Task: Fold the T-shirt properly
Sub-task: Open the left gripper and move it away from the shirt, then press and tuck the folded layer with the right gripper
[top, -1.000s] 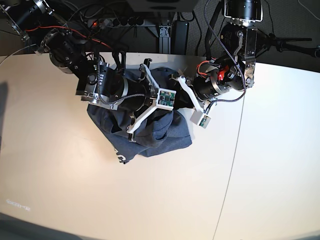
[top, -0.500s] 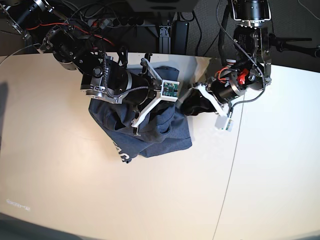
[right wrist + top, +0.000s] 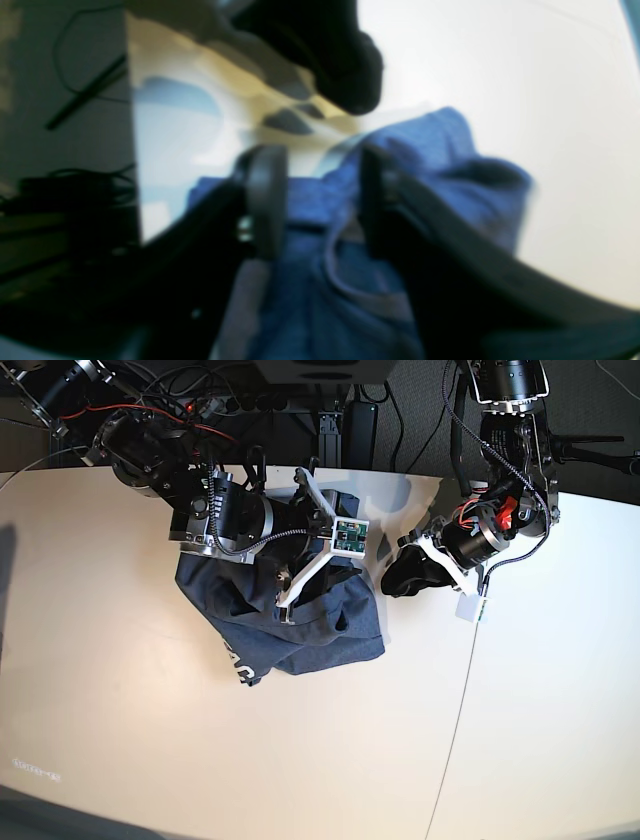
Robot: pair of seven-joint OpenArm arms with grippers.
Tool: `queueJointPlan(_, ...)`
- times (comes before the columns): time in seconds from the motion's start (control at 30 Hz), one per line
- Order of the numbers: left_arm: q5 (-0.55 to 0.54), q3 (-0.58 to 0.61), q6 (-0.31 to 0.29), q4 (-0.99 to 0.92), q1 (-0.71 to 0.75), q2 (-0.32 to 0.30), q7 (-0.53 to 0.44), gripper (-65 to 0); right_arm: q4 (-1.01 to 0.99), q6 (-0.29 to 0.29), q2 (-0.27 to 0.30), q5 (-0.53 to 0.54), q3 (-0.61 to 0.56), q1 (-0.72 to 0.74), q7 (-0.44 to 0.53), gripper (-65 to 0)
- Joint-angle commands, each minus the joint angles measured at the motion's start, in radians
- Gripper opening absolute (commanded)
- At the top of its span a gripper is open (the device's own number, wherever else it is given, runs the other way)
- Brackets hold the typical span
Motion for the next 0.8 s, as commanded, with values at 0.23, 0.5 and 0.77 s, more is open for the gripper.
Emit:
queueJointPlan(0.23,-0.024,0.0,-0.035,0.02,-0.013,-0.003,-0.011,-49.9,0.017,-0.018,-0.04,0.069,0.009,0.02,0.019,-36.4)
queueJointPlan(0.5,-0.024,0.0,-0.035,0.02,-0.012,-0.01,0.005,-49.9,0.021,-0.023,-0.061,0.063,0.148,0.019,-0.096,-36.4)
queueJointPlan(0.77,-0.048,-0.001,-0.035,0.02,-0.01,-0.07,0.007,-49.9,0.021,-0.022,0.019,0.237,0.232,0.019,-0.196,-36.4)
